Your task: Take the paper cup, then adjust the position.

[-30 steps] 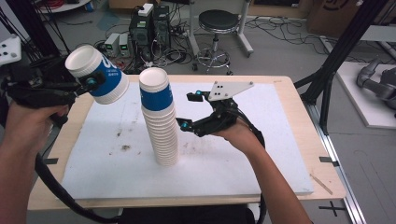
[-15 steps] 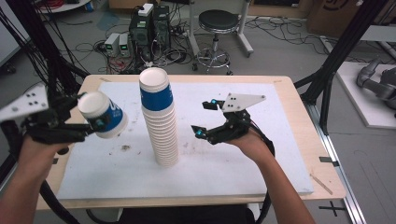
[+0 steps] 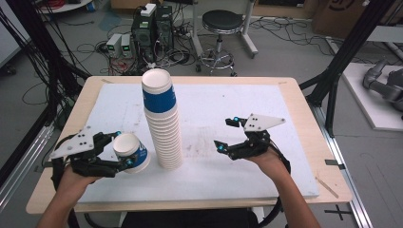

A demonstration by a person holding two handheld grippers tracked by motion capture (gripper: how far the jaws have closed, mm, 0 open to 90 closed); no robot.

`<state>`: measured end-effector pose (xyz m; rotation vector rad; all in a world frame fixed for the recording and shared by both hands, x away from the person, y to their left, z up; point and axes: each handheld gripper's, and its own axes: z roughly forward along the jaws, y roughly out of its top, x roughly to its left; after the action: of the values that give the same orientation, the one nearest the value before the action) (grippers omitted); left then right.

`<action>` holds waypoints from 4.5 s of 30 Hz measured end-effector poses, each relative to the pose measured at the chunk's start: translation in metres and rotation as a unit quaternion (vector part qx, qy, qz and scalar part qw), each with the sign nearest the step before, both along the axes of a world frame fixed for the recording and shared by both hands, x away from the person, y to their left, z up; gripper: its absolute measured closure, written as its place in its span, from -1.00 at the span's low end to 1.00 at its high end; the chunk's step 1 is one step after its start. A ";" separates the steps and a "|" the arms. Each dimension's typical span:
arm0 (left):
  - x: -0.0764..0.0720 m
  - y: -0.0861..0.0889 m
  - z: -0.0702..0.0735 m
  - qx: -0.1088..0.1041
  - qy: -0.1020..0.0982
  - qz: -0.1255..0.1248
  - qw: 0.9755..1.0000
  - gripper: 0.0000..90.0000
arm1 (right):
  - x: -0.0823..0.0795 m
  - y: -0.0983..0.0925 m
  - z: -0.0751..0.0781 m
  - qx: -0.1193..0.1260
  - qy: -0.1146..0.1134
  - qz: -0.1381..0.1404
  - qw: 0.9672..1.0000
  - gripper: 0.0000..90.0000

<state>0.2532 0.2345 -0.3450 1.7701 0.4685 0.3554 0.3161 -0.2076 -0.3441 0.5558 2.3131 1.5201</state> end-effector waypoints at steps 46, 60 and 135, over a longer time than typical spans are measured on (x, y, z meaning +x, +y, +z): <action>0.001 -0.171 0.005 0.008 0.010 -0.110 0.994 -0.37 | -0.019 -0.061 -0.020 0.021 -0.001 -0.027 0.999 -0.64; 0.044 -0.227 0.011 0.007 -0.007 -0.092 0.996 -0.37 | -0.029 -0.088 -0.025 0.042 -0.001 0.004 0.999 -0.64; 0.073 -0.231 0.000 -0.042 0.039 -0.225 0.973 -0.32 | -0.016 -0.070 -0.021 0.072 0.023 0.109 0.991 -0.61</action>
<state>0.3265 0.0037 -0.3448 1.7523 0.1248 -0.0538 0.2999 -0.2780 -0.3653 0.3875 2.3765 1.8029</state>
